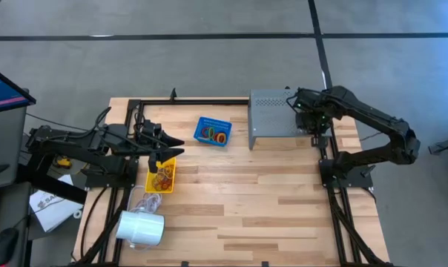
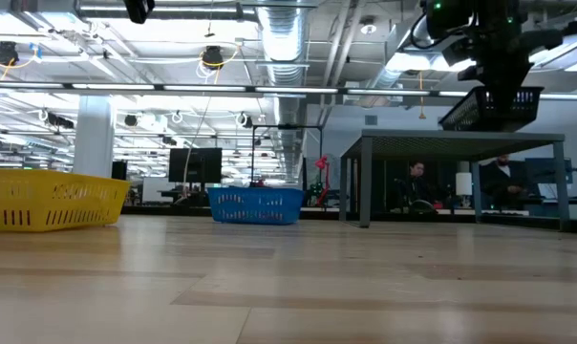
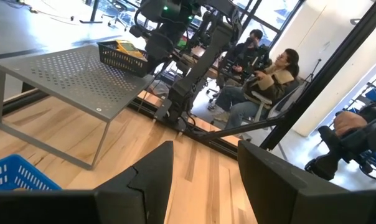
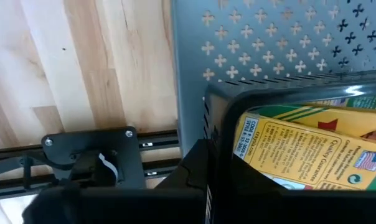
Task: Pick & Place Office Desk Supplies
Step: Put the black bin with the yellow crayon boxes on the shelf
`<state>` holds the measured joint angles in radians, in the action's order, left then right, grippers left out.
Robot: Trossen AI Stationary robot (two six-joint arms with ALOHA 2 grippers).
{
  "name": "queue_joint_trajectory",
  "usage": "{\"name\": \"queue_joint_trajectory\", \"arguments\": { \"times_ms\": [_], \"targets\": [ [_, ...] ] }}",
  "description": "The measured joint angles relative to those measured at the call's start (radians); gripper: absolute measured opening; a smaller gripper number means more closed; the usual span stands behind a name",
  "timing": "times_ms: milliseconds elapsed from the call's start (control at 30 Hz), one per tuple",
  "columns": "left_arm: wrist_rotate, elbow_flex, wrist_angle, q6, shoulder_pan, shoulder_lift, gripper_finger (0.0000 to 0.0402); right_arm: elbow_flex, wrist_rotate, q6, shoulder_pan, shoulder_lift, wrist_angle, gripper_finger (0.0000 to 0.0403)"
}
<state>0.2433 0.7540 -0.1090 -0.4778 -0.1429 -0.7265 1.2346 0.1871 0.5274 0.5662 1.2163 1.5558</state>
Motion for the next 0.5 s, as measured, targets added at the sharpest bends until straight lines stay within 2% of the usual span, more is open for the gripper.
{"name": "queue_joint_trajectory", "arguments": {
  "times_ms": [200,500],
  "targets": [
    [0.001,0.000,0.000,-0.008,0.000,0.000,0.0172,-0.007,-0.005,0.035,0.047,0.000,-0.036,0.0000],
    [0.000,0.000,0.000,-0.021,0.000,0.000,0.0172,-0.101,-0.013,0.067,0.063,-0.016,-0.077,0.0000]
  ]
}}
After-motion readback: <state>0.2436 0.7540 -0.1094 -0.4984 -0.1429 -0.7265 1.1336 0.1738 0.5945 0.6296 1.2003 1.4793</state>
